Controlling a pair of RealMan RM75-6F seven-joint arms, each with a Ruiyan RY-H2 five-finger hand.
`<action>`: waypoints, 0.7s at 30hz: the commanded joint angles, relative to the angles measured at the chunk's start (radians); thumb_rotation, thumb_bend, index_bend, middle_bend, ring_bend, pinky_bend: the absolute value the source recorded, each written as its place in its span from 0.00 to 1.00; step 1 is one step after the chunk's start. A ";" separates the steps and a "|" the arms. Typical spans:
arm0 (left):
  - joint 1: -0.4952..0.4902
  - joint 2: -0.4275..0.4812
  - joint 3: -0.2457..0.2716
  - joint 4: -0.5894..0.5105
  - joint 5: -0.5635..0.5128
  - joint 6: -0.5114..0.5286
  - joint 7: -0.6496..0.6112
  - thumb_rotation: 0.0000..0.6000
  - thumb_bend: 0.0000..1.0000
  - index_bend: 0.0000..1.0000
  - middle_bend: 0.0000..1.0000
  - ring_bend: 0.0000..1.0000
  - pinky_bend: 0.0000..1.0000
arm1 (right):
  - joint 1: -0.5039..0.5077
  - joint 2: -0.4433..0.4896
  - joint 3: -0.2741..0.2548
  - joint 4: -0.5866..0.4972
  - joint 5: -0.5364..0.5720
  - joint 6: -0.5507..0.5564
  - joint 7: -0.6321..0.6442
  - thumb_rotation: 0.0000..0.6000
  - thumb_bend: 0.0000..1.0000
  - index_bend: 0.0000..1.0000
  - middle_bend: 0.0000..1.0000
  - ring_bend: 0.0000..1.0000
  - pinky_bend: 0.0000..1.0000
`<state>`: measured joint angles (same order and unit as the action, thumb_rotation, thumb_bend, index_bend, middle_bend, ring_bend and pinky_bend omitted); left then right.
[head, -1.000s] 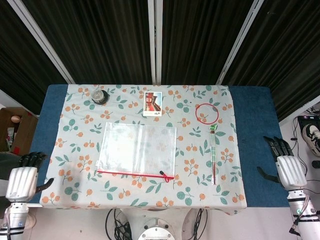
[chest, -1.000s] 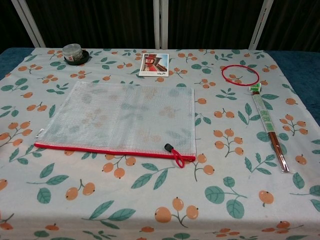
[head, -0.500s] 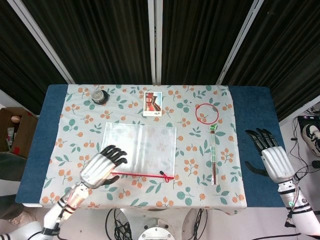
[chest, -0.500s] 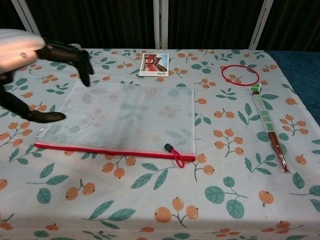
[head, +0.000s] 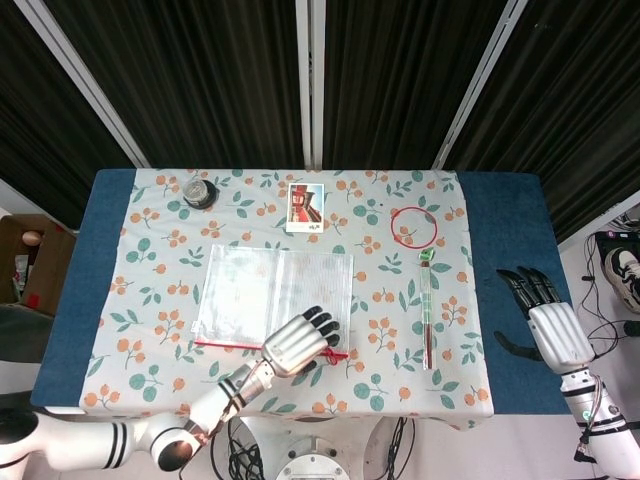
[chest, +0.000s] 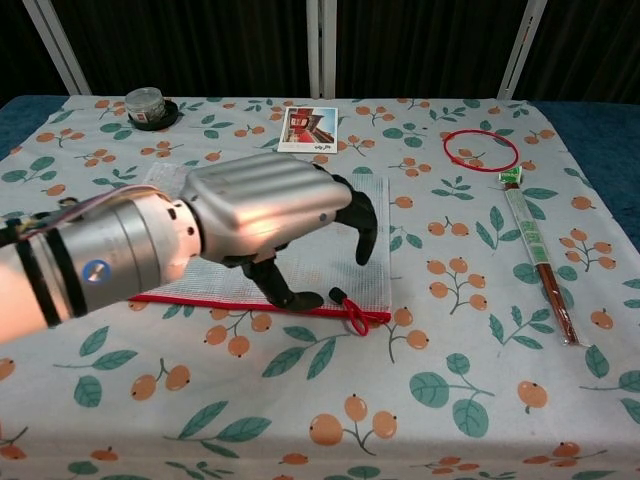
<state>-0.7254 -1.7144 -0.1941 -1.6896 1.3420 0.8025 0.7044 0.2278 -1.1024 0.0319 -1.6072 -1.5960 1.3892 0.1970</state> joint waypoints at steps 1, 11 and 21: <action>-0.063 -0.080 -0.007 0.069 -0.073 -0.020 0.084 1.00 0.26 0.41 0.23 0.18 0.19 | -0.001 -0.002 -0.001 0.003 -0.002 0.001 0.003 1.00 0.18 0.01 0.11 0.00 0.00; -0.122 -0.156 0.022 0.173 -0.220 0.016 0.183 1.00 0.26 0.44 0.23 0.18 0.19 | -0.005 -0.001 -0.003 0.008 0.000 0.003 0.013 1.00 0.18 0.01 0.11 0.00 0.00; -0.152 -0.166 0.049 0.186 -0.253 0.042 0.166 1.00 0.26 0.50 0.23 0.18 0.19 | -0.002 -0.005 -0.003 0.017 0.007 -0.010 0.020 1.00 0.18 0.01 0.11 0.00 0.00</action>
<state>-0.8762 -1.8802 -0.1461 -1.5043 1.0901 0.8442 0.8709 0.2257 -1.1076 0.0292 -1.5906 -1.5887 1.3796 0.2174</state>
